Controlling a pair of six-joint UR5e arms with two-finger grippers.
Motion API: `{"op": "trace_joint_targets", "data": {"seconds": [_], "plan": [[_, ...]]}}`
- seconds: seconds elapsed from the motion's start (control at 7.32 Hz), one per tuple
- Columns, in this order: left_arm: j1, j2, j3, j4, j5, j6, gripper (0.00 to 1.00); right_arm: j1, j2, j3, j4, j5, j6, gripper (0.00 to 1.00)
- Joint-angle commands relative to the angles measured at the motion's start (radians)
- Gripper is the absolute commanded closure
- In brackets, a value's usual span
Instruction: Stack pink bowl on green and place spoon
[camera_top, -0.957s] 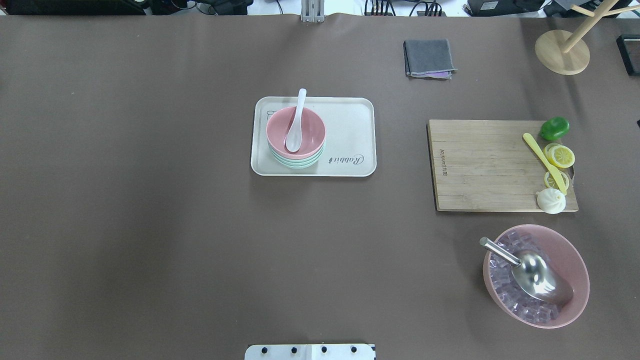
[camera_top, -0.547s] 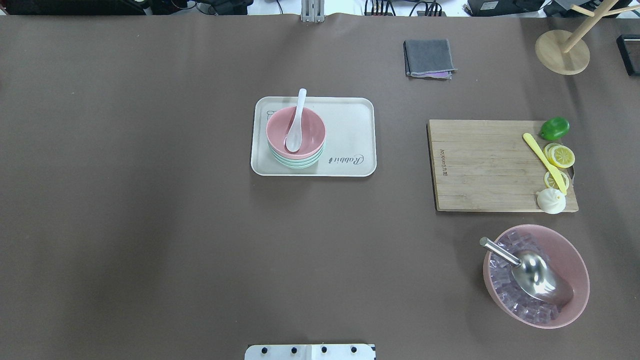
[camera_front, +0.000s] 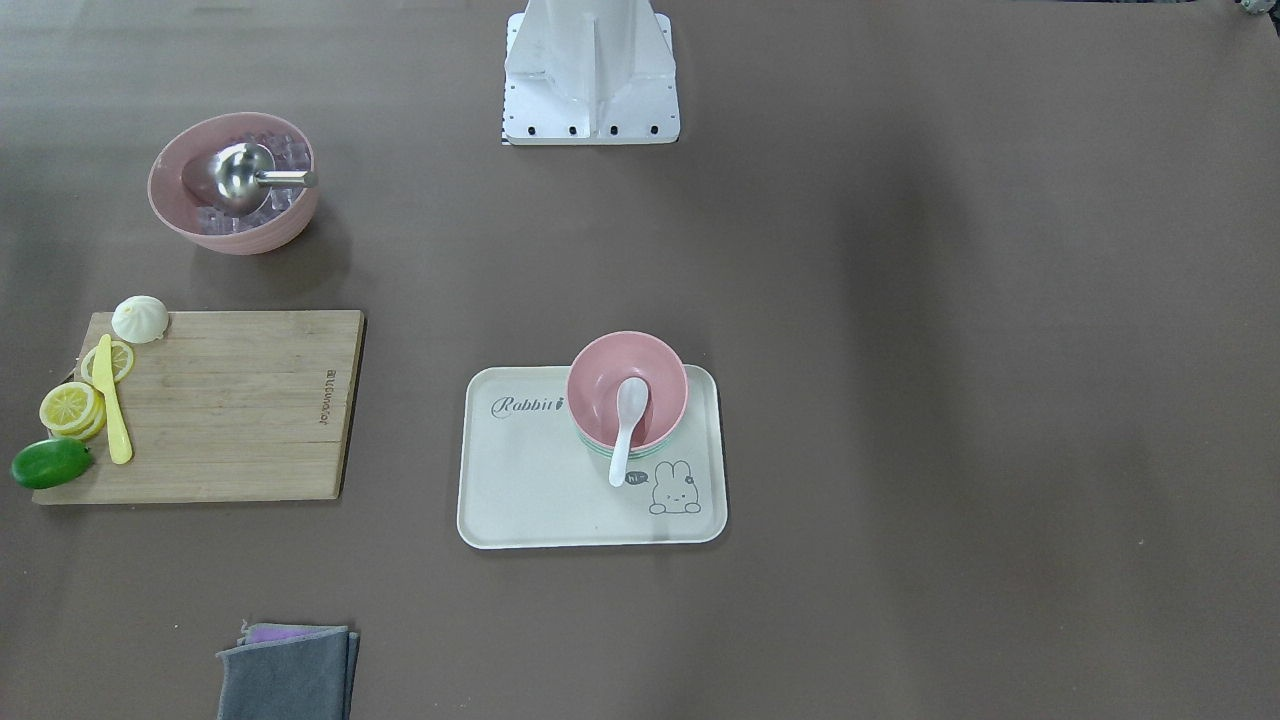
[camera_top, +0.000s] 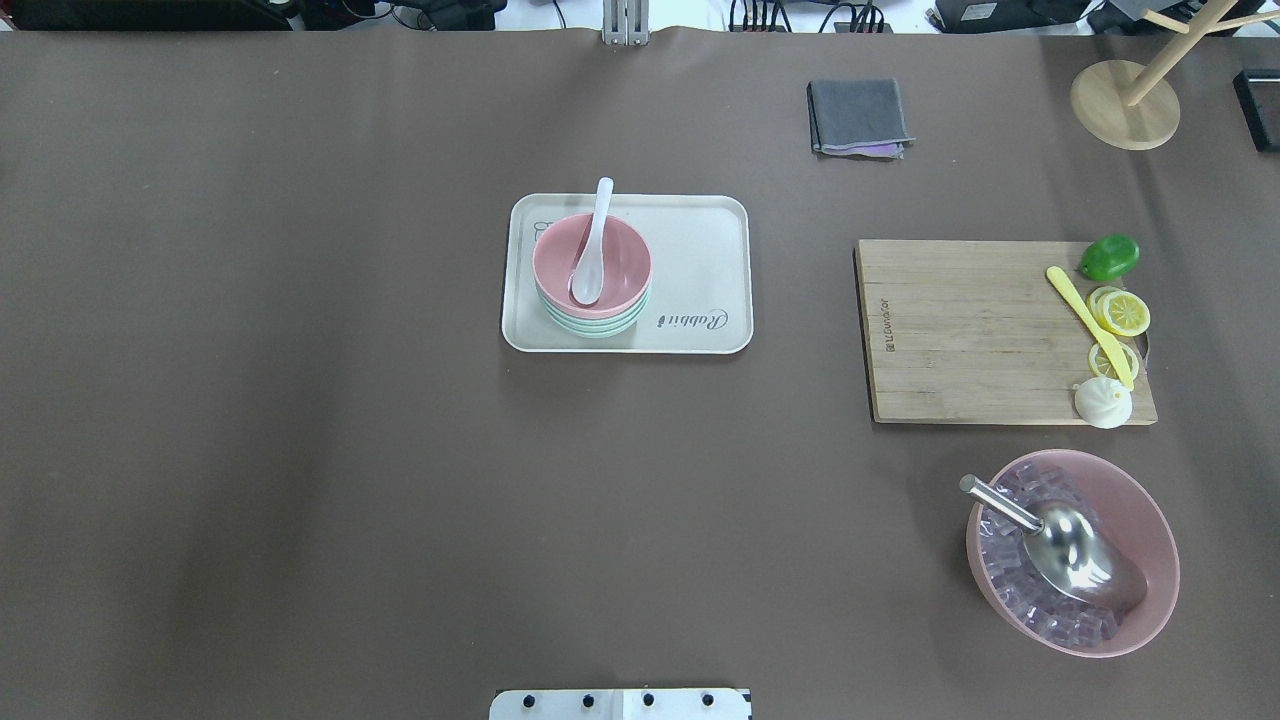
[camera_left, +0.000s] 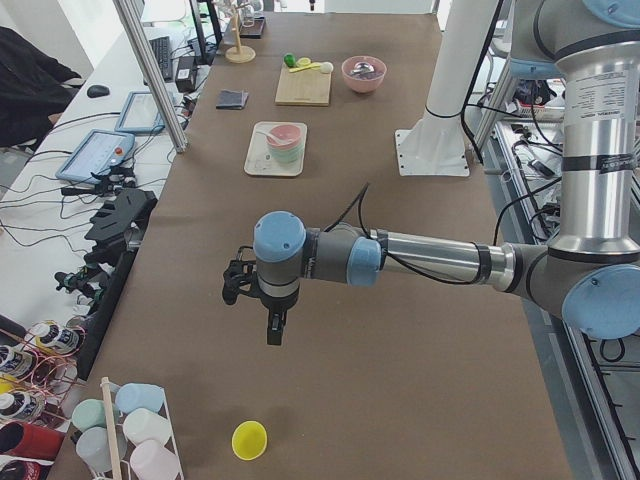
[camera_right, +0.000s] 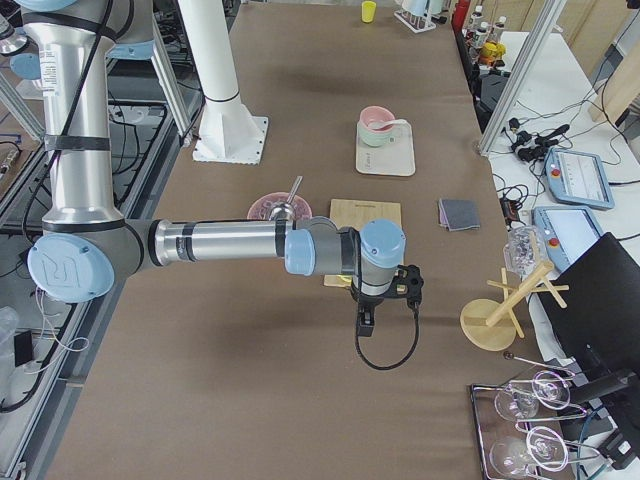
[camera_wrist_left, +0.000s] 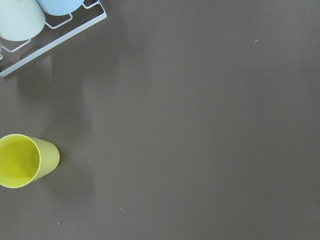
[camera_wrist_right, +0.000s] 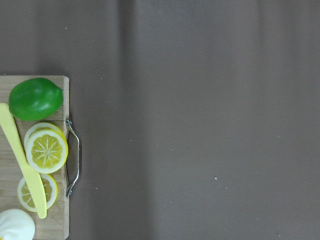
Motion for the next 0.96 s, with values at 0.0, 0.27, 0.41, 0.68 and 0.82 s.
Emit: {"op": "trace_joint_targets", "data": {"seconds": [0.0, 0.27, 0.41, 0.68, 0.82], "plan": [[0.002, 0.019, 0.017, 0.001, 0.003, -0.003, 0.02, 0.002, 0.001, -0.002, -0.001, 0.008, 0.001, 0.00], [0.003, 0.017, 0.020, 0.001, 0.004, -0.006, 0.02, 0.002, 0.001, 0.009, -0.001, 0.025, 0.002, 0.00], [0.003, 0.017, 0.020, 0.001, 0.004, -0.006, 0.02, 0.002, 0.001, 0.011, -0.001, 0.025, 0.002, 0.00], [0.003, 0.014, 0.024, 0.002, 0.004, -0.006, 0.02, 0.002, 0.001, 0.014, -0.001, 0.028, 0.002, 0.00], [0.003, 0.011, 0.029, 0.002, 0.004, -0.006, 0.02, 0.002, 0.001, 0.014, -0.001, 0.030, 0.002, 0.00]]}}
